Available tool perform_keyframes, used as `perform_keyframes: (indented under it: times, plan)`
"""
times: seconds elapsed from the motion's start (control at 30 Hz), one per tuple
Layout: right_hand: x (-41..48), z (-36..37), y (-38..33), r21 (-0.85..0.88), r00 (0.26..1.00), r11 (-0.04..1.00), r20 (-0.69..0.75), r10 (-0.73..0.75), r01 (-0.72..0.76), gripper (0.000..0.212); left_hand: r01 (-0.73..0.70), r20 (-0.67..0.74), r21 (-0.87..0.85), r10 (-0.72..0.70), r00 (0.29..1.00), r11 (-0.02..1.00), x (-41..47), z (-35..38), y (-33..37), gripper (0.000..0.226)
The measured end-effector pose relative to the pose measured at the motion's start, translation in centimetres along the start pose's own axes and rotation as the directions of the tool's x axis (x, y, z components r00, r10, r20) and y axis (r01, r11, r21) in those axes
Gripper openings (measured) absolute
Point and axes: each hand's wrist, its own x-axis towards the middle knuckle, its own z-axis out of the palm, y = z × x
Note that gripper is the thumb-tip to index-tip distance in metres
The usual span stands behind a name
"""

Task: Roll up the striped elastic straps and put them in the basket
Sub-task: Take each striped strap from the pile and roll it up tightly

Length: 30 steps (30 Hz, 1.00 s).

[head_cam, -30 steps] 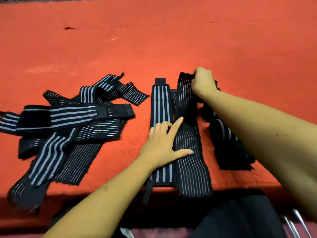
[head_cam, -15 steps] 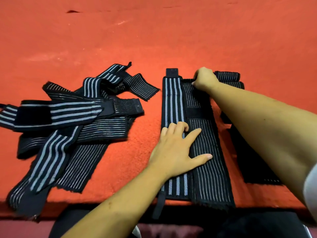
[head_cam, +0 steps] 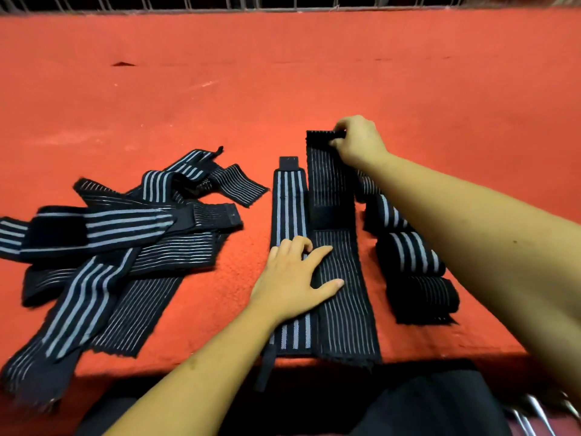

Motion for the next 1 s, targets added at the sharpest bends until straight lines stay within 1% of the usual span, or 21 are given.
perform_keyframes:
  times: [0.07, 0.1, 0.13, 0.17, 0.23, 0.27, 0.33, 0.37, 0.4, 0.47, 0.5, 0.53, 0.57, 0.63, 0.73, 0.77, 0.8, 0.87, 0.93, 1.0]
  plan:
    - [-1.1, -2.2, -0.9, 0.035, 0.998, 0.998, -0.031, -0.046, 0.047, 0.025, 0.003, -0.01, -0.06, -0.003, 1.0, 0.998, 0.0, -0.2, 0.1, 0.075]
    - [-1.6, -3.1, -1.2, 0.052, 0.997, 0.996, -0.037, -0.064, 0.066, 0.025, 0.009, -0.016, -0.109, -0.011, 1.0, 0.994, 0.0, -0.2, 0.1, 0.073]
    - [-2.3, -3.9, -1.5, 0.069, 0.996, 0.994, -0.039, -0.082, 0.085, 0.025, 0.029, -0.024, -0.196, -0.034, 0.999, 0.98, 0.1, -0.2, -0.1, 0.072]
    - [-3.0, -4.7, -1.8, 0.094, 0.994, 0.99, -0.043, -0.097, 0.101, 0.024, 0.069, -0.038, -0.325, -0.086, 0.996, 0.943, 0.2, -0.4, -0.2, 0.069]
    - [-4.5, -6.1, -2.2, 0.166, 0.991, 0.977, -0.046, -0.124, 0.13, 0.021, 0.128, -0.105, -0.571, -0.227, 0.968, 0.811, 0.5, -1.3, -0.3, 0.054]
    - [-5.2, -6.7, -2.3, 0.207, 0.989, 0.967, -0.03, -0.148, 0.151, 0.018, 0.119, -0.166, -0.637, -0.286, 0.944, 0.762, 0.7, -2.1, -0.3, 0.042]
    - [-6.9, -7.9, -2.7, 0.285, 0.974, 0.937, 0.039, -0.222, 0.202, 0.014, 0.048, -0.292, -0.696, -0.343, 0.893, 0.717, 1.2, -4.8, 0.3, 0.025]
    - [-7.9, -8.4, -3.0, 0.323, 0.96, 0.92, 0.089, -0.264, 0.223, 0.013, 0.022, -0.307, -0.732, -0.358, 0.882, 0.681, 1.4, -6.5, 0.7, 0.02]
    - [-8.9, -8.9, -3.3, 0.363, 0.943, 0.902, 0.144, -0.301, 0.232, 0.012, 0.008, -0.29, -0.781, -0.374, 0.881, 0.625, 1.7, -8.1, 1.1, 0.018]
    - [-10.5, -9.6, -4.0, 0.444, 0.906, 0.866, 0.229, -0.357, 0.229, 0.013, 0.007, -0.19, -0.901, -0.409, 0.893, 0.435, 2.2, -10.9, 1.8, 0.025]
    - [-11.2, -9.9, -4.3, 0.478, 0.891, 0.85, 0.256, -0.375, 0.22, 0.015, 0.011, -0.136, -0.941, -0.41, 0.902, 0.338, 2.3, -12.1, 1.9, 0.028]
    - [-11.7, -10.1, -4.6, 0.51, 0.88, 0.834, 0.273, -0.389, 0.211, 0.016, 0.011, -0.094, -0.965, -0.384, 0.919, 0.262, 2.2, -13.0, 2.1, 0.031]
    - [-12.1, -10.2, -4.8, 0.537, 0.87, 0.818, 0.283, -0.403, 0.205, 0.017, 0.004, -0.082, -0.969, -0.34, 0.937, 0.246, 2.1, -13.7, 2.3, 0.033]
    - [-12.6, -10.5, -5.2, 0.579, 0.863, 0.791, 0.28, -0.421, 0.198, 0.017, -0.024, -0.099, -0.958, -0.25, 0.963, 0.287, 1.5, -14.7, 2.6, 0.031]
    - [-13.1, -10.9, -5.6, 0.609, 0.88, 0.767, 0.231, -0.415, 0.202, 0.014, -0.066, -0.114, -0.965, -0.177, 0.978, 0.255, 0.4, -16.0, 2.7, 0.024]
    - [-13.3, -10.9, -5.8, 0.606, 0.885, 0.766, 0.212, -0.414, 0.213, 0.014, -0.074, -0.125, -0.96, -0.176, 0.976, 0.27, 0.1, -16.3, 2.7, 0.021]
    - [-13.5, -11.0, -5.9, 0.599, 0.888, 0.767, 0.194, -0.418, 0.23, 0.013, -0.077, -0.141, -0.947, -0.19, 0.972, 0.312, -0.2, -16.7, 2.7, 0.018]
    - [-13.8, -10.8, -6.0, 0.605, 0.892, 0.758, 0.166, -0.42, 0.245, 0.013, -0.075, -0.175, -0.918, -0.227, 0.958, 0.391, -0.5, -17.3, 3.0, 0.021]
    - [-14.0, -10.6, -5.9, 0.666, 0.91, 0.717, 0.138, -0.39, 0.206, 0.017, -0.046, -0.183, -0.903, -0.285, 0.941, 0.428, -0.5, -18.2, 3.3, 0.023]
    - [-14.1, -10.7, -5.8, 0.742, 0.926, 0.65, 0.113, -0.36, 0.162, 0.018, -0.013, -0.19, -0.899, -0.364, 0.912, 0.438, -0.2, -18.9, 3.1, 0.024]
